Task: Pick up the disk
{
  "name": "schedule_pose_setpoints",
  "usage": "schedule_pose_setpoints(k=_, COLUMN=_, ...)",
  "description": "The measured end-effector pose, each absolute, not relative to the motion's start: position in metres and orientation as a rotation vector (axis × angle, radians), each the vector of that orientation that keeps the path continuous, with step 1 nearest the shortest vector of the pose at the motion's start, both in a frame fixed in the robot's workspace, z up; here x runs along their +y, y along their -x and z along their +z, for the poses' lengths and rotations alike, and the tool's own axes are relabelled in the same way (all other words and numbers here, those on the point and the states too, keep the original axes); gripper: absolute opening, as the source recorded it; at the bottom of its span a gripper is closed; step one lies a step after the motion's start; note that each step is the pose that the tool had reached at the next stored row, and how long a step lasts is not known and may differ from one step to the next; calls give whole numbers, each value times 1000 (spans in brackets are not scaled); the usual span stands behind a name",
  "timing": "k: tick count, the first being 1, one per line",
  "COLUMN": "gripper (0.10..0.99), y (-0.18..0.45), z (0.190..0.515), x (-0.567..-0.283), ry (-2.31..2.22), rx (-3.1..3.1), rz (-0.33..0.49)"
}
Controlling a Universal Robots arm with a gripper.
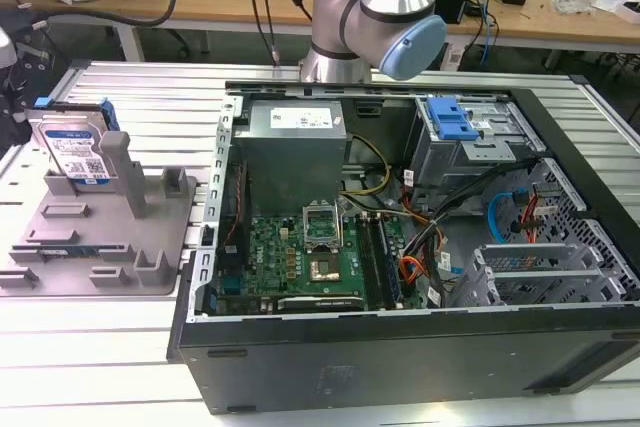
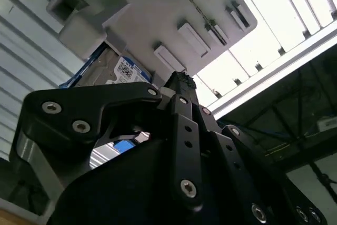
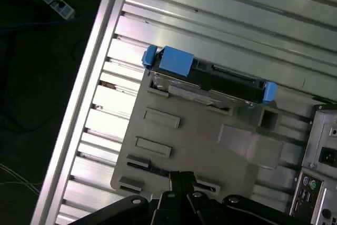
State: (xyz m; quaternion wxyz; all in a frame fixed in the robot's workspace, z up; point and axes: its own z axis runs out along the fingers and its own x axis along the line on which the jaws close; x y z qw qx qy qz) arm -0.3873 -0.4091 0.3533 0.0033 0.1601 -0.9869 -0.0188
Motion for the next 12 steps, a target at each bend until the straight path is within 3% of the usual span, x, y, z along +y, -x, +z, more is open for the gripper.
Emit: schedule_pose_setpoints(k=12, gripper=106, y=387, z=349, x=-409, ry=-966, rx=-2976, rz=-57)
